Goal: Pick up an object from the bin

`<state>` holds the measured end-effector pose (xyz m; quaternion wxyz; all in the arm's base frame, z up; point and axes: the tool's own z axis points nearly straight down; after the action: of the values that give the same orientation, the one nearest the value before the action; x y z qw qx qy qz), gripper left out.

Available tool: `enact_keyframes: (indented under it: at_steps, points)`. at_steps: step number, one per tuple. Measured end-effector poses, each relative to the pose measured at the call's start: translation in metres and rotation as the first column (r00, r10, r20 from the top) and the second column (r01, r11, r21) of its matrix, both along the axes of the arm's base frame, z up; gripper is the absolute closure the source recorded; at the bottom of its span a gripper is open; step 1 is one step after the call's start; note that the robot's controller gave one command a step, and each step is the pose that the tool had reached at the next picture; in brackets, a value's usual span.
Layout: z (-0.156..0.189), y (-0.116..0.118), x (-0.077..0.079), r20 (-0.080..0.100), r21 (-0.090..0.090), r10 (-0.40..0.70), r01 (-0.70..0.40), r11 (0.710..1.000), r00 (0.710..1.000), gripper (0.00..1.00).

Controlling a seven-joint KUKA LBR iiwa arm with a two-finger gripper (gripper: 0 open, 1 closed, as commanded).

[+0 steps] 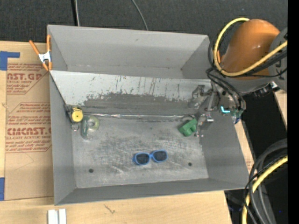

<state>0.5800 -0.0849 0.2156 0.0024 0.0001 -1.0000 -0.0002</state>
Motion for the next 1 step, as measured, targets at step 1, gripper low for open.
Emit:
enact_keyframes:
  at_steps: [1]
  points:
    - [-0.1358, -0.0429, -0.0649, -0.004, 0.002, 0.029, -0.029, 1.0, 1.0, 0.0]
